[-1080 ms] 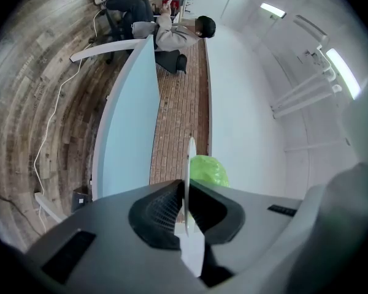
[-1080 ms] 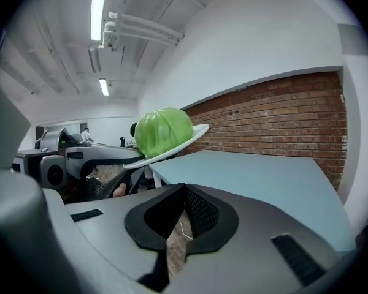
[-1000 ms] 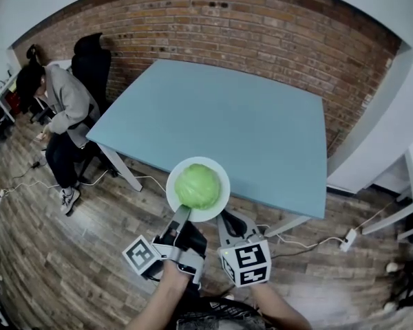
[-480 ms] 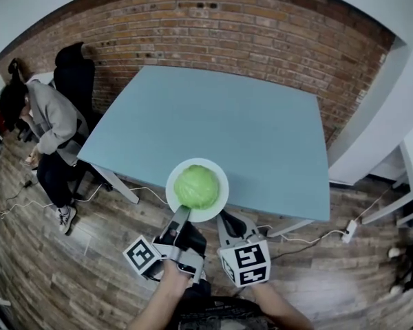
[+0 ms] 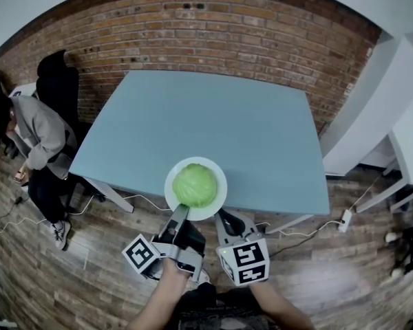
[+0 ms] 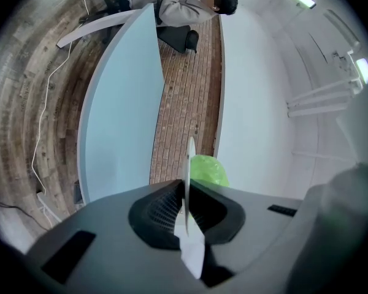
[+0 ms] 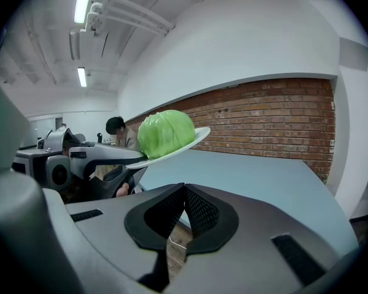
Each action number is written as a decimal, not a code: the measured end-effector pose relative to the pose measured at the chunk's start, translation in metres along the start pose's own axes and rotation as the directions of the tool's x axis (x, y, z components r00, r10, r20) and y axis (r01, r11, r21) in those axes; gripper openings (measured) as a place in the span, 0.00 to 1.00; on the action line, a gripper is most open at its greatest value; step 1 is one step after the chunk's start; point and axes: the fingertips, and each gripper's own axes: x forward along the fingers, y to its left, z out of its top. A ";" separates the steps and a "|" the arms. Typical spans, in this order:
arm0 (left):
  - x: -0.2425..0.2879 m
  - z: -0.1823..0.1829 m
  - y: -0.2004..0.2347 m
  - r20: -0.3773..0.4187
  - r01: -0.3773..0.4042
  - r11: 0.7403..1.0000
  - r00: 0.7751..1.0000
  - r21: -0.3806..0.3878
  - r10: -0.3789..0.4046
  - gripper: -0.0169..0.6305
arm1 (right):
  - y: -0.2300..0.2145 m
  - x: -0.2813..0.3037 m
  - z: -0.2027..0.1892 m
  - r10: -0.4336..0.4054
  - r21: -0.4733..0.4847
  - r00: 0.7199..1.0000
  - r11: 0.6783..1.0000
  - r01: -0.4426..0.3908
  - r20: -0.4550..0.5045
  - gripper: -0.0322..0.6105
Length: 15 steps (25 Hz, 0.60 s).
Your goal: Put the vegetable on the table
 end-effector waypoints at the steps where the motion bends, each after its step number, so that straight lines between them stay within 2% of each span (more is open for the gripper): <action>1: 0.001 0.002 0.000 -0.007 0.002 1.000 1.000 0.000 -0.002 0.05 | 0.000 0.001 0.000 -0.006 0.002 1.000 1.000 0.006 -0.002 0.06; 15: 0.016 0.012 0.015 -0.054 -0.021 1.000 0.998 -0.018 0.020 0.06 | -0.013 0.015 0.000 -0.058 0.013 0.998 0.998 0.058 0.009 0.06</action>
